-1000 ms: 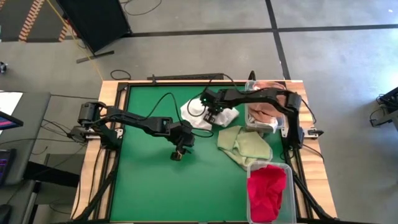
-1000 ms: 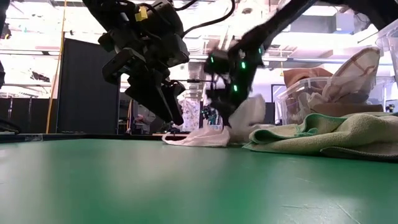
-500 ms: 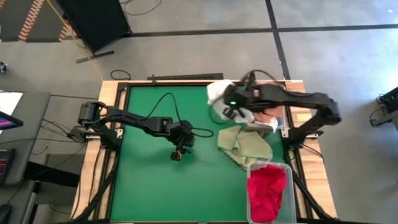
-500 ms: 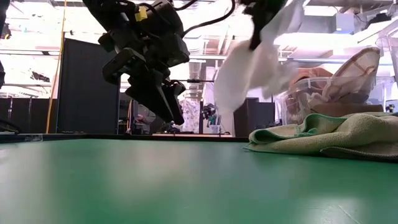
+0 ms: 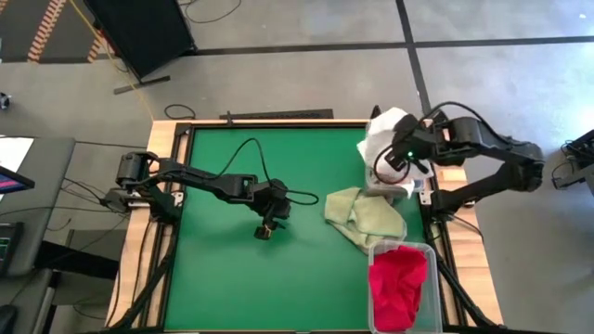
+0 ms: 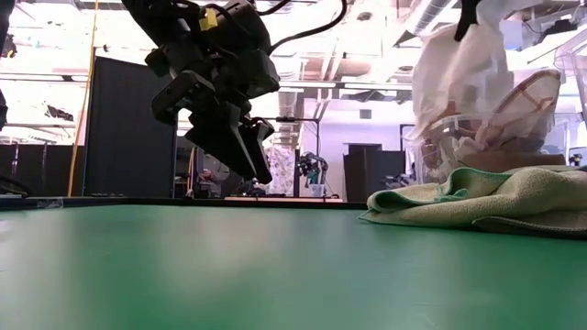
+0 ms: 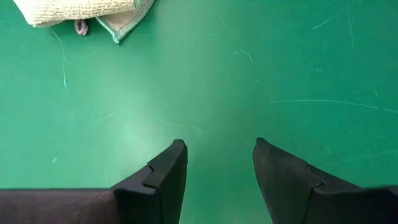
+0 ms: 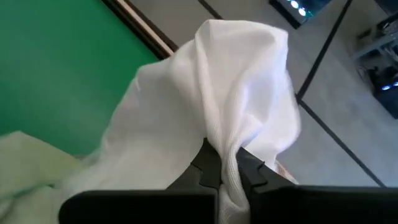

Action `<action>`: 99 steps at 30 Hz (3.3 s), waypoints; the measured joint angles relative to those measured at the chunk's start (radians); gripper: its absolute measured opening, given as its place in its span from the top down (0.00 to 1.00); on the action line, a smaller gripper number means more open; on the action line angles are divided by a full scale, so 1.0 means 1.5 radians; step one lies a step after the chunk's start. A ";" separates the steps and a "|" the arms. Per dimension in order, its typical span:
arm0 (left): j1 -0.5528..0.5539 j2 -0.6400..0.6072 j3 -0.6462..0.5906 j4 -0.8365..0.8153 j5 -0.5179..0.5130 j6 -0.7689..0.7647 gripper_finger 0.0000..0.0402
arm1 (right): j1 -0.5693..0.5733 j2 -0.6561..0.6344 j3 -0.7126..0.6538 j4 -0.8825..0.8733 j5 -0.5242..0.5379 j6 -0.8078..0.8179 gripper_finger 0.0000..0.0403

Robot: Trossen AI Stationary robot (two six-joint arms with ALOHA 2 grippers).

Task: Sort towels by color in basket
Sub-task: Put the white towel into the top transparent bin, then put the green towel into the top transparent bin

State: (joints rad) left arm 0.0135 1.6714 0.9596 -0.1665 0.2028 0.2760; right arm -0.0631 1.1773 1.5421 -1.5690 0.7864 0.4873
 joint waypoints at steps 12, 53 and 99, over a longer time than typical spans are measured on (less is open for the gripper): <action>0.000 0.000 0.000 0.006 0.000 -0.003 0.56 | -0.105 0.001 -0.125 0.001 -0.040 -0.039 0.93; 0.000 0.000 0.000 0.035 0.000 -0.007 0.56 | -0.356 0.131 -0.521 0.383 -0.343 -0.227 0.90; 0.000 0.000 0.000 0.030 0.000 0.001 0.56 | -0.205 0.127 -0.092 0.006 -0.240 -0.165 0.48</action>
State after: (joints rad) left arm 0.0139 1.6718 0.9596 -0.1215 0.2031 0.2768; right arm -0.3710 1.3678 1.4042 -1.5597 0.4263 0.2396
